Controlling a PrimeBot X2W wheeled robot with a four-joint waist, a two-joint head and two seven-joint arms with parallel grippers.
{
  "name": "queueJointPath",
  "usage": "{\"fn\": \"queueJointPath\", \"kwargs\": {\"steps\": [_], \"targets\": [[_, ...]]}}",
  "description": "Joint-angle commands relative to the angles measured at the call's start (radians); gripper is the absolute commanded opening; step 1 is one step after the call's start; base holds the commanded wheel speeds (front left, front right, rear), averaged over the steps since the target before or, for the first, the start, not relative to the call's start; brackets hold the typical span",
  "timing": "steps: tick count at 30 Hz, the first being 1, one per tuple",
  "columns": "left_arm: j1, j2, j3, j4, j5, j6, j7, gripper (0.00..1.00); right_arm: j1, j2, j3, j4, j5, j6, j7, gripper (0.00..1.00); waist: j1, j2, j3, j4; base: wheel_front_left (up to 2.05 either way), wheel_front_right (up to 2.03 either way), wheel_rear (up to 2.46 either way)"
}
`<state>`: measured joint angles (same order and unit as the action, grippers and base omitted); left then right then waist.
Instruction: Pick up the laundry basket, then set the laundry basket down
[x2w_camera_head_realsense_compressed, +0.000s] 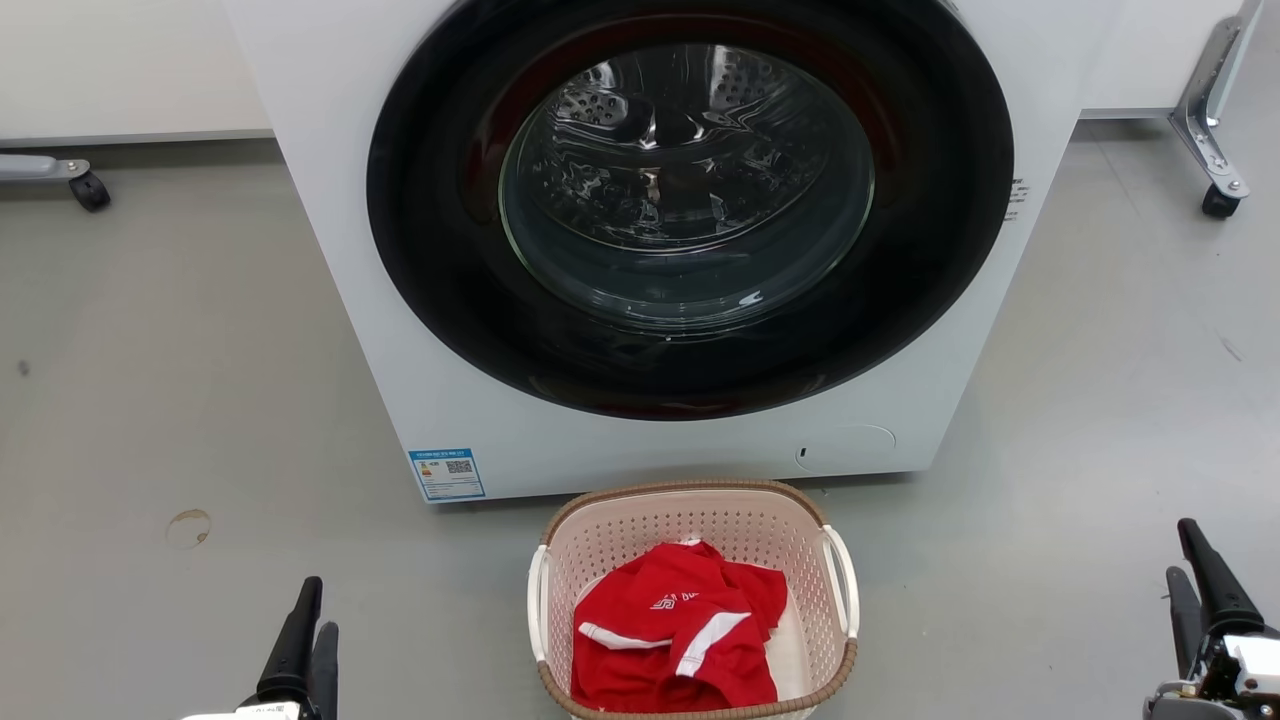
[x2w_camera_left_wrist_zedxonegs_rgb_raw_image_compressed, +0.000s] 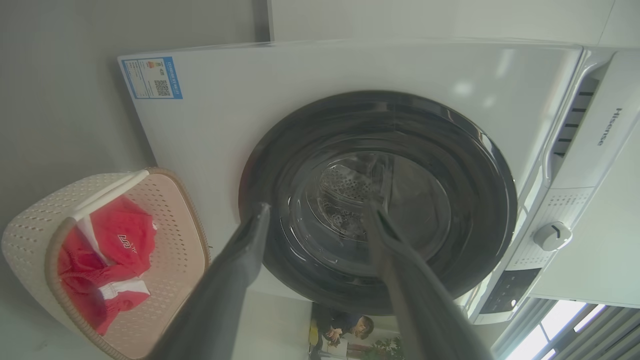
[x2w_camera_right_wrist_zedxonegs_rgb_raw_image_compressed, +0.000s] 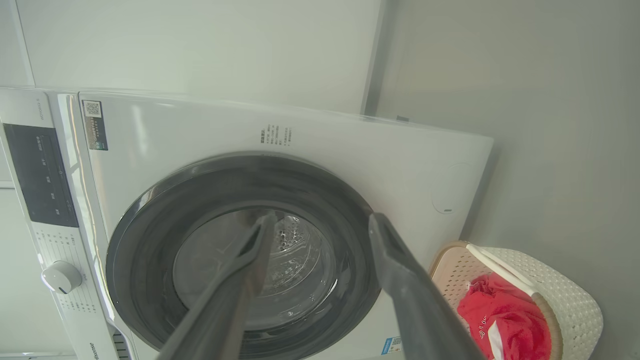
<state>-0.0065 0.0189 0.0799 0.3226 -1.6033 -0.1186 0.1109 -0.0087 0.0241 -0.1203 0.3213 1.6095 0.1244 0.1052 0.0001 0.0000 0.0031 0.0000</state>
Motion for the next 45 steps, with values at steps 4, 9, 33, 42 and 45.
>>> {"fn": "queueJointPath", "kwargs": {"steps": [4, 9, 33, 42, 45], "targets": [[-0.021, 0.009, -0.004, -0.037, 0.003, -0.001, -0.016, 1.00, -0.025, -0.025, 0.001, -0.034, -0.007, 0.001, -0.009, 1.00, 0.0020, 0.0000, -0.002, 0.000, 0.00, 0.00, 0.00], [-0.015, 0.010, -0.009, -0.052, 0.006, 0.000, -0.030, 1.00, -0.023, -0.028, 0.010, -0.048, -0.013, 0.001, -0.018, 1.00, 0.0002, 0.0000, -0.001, 0.000, 0.00, 0.00, 0.00], [0.003, 0.037, -0.042, -0.116, 0.266, 0.054, -0.101, 1.00, -0.031, -0.064, 0.057, -0.076, -0.255, 0.002, -0.099, 1.00, 0.0000, 0.0000, -0.003, -0.001, 0.00, 0.00, 0.00], [0.008, 0.075, -0.092, -0.120, 0.441, 0.091, -0.124, 1.00, -0.033, -0.071, 0.072, -0.080, -0.430, 0.002, -0.126, 1.00, 0.0000, 0.0000, -0.004, -0.001, 0.00, 0.00, 0.00], [0.008, 0.088, -0.110, -0.124, 0.495, 0.105, -0.128, 1.00, -0.033, -0.071, 0.076, -0.083, -0.487, 0.003, -0.135, 1.00, 0.0000, 0.0000, -0.005, -0.001, 0.00, 0.00, 0.00]]}}
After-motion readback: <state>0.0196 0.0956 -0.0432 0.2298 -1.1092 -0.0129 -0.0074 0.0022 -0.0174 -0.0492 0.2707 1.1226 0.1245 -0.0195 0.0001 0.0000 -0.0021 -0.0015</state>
